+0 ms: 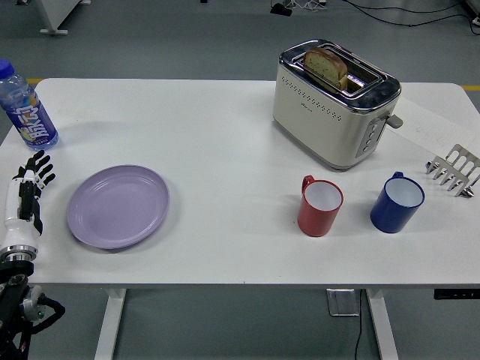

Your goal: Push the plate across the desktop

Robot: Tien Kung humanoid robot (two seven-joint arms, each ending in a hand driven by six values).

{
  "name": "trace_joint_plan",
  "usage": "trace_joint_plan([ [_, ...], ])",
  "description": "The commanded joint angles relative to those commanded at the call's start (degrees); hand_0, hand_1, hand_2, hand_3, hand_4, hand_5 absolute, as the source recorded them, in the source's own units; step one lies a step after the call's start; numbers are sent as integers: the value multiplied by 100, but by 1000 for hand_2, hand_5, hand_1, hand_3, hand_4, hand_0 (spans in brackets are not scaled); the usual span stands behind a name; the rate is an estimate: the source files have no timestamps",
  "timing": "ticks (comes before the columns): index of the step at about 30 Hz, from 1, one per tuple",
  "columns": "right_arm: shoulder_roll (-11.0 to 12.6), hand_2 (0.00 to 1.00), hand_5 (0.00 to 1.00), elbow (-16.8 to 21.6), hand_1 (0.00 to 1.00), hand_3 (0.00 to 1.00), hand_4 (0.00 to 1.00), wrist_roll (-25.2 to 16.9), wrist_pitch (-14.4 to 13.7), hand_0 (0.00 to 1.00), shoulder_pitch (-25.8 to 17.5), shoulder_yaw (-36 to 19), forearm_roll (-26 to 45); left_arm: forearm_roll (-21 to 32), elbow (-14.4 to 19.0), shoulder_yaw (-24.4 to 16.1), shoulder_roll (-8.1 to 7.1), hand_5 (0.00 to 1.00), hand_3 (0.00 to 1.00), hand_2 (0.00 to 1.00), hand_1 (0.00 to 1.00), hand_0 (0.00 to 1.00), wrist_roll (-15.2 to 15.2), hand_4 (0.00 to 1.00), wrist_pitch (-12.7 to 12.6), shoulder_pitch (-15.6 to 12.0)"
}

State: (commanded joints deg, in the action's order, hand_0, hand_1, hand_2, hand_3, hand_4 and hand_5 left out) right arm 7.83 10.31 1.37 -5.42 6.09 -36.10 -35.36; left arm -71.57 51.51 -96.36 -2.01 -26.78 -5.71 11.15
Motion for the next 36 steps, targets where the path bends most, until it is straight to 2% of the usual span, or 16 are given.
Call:
trace_joint_plan([
  [6, -8, 717, 281, 0, 642, 668, 260, 9, 0, 657, -6, -1, -3, 121, -55, 89, 65, 998, 848, 884, 856, 802, -144, 552, -173, -1],
  [18, -17, 716, 281, 0, 642, 668, 259, 17, -1, 657, -29, 44, 29, 215, -151, 414, 72, 998, 844, 883, 854, 802, -200, 541, -187, 28],
  [29, -17, 716, 281, 0, 641, 668, 259, 17, 0, 656, -59, 81, 47, 287, -211, 536, 198, 998, 841, 886, 855, 804, -241, 526, -274, 51],
  [36, -12, 716, 281, 0, 641, 668, 259, 9, 4, 656, -51, 98, 48, 451, -218, 664, 201, 998, 840, 890, 857, 806, -302, 525, -371, 67],
])
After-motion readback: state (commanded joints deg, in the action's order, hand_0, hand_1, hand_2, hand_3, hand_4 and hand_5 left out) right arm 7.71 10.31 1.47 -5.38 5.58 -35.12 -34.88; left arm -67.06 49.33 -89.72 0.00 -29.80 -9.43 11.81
